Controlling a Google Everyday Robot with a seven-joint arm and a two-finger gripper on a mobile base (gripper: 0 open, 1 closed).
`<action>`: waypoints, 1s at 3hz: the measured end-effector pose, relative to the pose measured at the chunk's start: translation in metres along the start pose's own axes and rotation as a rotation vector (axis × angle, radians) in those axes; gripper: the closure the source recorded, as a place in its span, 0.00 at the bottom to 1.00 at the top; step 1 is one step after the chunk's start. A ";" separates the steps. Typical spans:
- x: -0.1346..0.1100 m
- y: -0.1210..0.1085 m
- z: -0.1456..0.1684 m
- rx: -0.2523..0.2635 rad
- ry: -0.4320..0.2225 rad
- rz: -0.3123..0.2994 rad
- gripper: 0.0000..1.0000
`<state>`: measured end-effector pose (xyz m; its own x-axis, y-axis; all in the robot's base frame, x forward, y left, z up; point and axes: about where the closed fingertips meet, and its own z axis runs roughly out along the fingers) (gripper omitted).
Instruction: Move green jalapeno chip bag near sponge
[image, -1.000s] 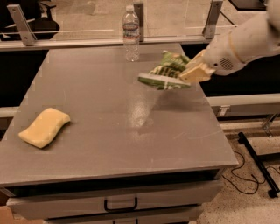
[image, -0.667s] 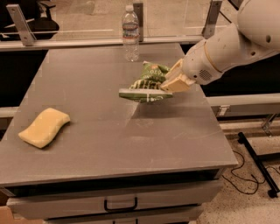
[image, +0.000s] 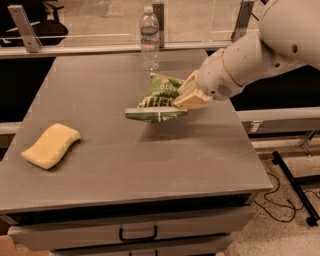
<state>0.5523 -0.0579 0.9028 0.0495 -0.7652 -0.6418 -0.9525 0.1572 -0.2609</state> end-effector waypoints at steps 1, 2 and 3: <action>-0.028 0.024 0.021 -0.044 -0.033 -0.092 1.00; -0.057 0.044 0.041 -0.094 -0.041 -0.217 1.00; -0.072 0.059 0.063 -0.147 -0.041 -0.296 0.82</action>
Offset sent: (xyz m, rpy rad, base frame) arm -0.0473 0.1205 -0.0094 -0.0711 -0.1180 0.3793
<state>0.5113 0.0461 0.8886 0.3397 -0.7380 -0.5830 -0.9281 -0.1623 -0.3352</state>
